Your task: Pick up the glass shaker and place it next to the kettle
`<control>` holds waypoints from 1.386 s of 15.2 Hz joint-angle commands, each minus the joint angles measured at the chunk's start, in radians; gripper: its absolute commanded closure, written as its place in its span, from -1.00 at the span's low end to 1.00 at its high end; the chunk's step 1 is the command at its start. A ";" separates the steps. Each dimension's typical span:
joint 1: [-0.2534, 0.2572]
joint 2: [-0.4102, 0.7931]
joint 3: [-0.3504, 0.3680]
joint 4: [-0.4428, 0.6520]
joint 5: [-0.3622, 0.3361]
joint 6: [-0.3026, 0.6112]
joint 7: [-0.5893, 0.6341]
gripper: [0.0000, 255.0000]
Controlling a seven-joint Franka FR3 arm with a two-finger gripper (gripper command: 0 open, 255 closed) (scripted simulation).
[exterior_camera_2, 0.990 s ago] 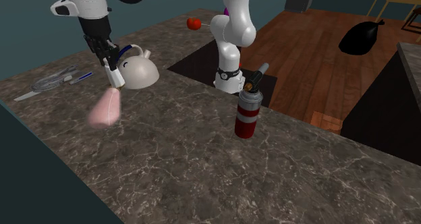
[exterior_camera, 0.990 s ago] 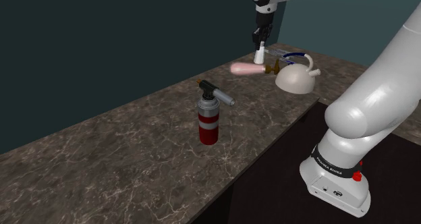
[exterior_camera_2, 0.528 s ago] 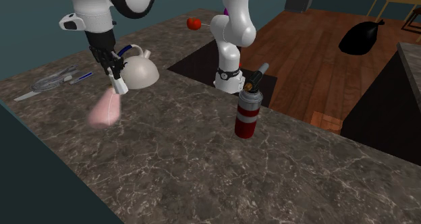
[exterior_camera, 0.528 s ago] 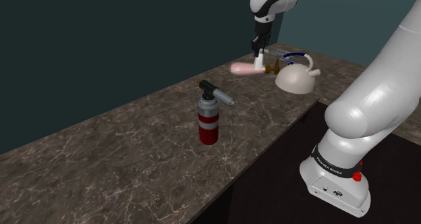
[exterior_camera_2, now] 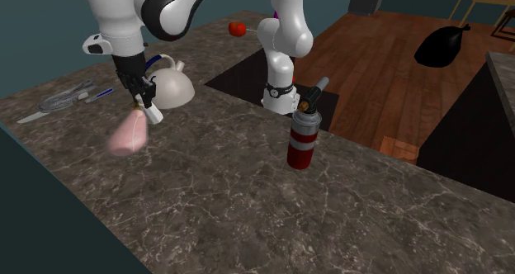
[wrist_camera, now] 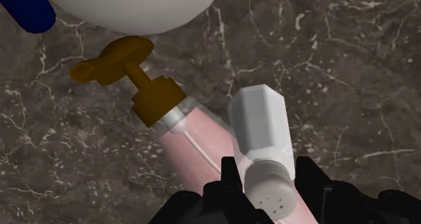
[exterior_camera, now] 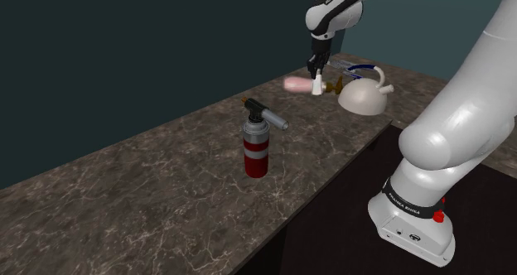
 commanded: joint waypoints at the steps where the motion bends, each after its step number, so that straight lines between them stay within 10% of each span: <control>1: 0.000 0.017 0.000 -0.011 -0.001 0.029 0.002 1.00; 12: -0.001 0.042 -0.001 -0.032 -0.002 0.074 0.006 1.00; 13: -0.001 0.042 -0.001 -0.032 -0.002 0.074 0.006 -1.00; 21: 0.004 -0.019 0.004 0.003 -0.001 -0.022 0.006 -1.00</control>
